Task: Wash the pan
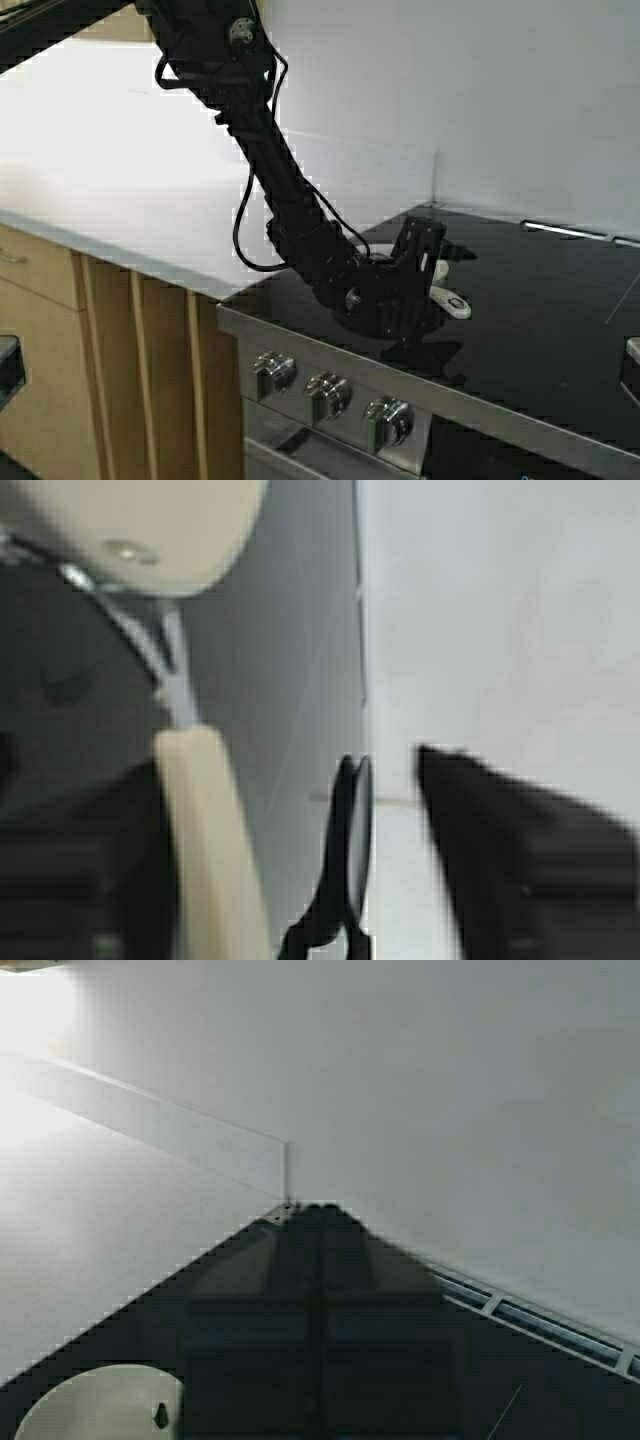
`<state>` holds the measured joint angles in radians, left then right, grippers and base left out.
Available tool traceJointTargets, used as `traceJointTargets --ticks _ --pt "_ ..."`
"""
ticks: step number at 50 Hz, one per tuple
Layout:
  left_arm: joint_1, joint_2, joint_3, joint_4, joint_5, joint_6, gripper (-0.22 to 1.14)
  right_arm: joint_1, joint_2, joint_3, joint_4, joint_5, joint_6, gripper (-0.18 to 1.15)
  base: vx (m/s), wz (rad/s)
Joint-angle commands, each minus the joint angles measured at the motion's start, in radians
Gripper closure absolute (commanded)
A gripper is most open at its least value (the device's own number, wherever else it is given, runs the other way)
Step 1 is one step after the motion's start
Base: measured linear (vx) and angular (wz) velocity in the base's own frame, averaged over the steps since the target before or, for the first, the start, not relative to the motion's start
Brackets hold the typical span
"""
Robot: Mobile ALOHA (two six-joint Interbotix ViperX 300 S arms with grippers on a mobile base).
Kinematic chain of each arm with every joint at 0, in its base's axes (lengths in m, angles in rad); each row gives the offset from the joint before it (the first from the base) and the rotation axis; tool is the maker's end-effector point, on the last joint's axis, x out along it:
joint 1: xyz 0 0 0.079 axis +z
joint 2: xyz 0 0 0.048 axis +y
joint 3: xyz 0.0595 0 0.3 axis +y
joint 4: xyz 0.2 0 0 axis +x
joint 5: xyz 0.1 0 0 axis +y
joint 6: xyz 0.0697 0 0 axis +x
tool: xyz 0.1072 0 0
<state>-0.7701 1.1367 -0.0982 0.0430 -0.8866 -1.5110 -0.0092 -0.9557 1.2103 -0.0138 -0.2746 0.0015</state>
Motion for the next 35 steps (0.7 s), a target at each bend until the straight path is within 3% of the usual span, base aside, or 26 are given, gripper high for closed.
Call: traceJointTargets --ticks 1,5,7,14,22,35 --pt "-0.005 -0.023 -0.008 -0.012 -0.015 -0.018 0.53 0.002 0.006 -0.015 0.000 -0.003 0.002 0.90 0.00 0.00" --pt "-0.005 -0.021 -0.003 -0.023 -0.018 -0.049 1.00 0.002 0.006 -0.015 0.000 -0.003 0.002 0.90 0.00 0.00" --pt "-0.005 -0.020 -0.002 -0.034 -0.020 -0.060 1.08 0.002 0.008 -0.015 0.000 -0.003 0.002 0.90 0.00 0.00" --pt "-0.005 -0.021 0.012 -0.046 -0.035 -0.072 0.82 0.002 0.008 -0.015 0.000 -0.003 0.002 0.90 0.00 0.00" --pt "-0.005 -0.031 0.031 -0.046 -0.081 -0.074 0.91 0.002 0.009 -0.017 0.000 -0.003 0.002 0.90 0.00 0.00" --pt "-0.005 -0.100 0.110 -0.046 -0.186 -0.074 0.89 0.002 0.017 -0.018 0.000 -0.003 0.005 0.90 0.00 0.02"
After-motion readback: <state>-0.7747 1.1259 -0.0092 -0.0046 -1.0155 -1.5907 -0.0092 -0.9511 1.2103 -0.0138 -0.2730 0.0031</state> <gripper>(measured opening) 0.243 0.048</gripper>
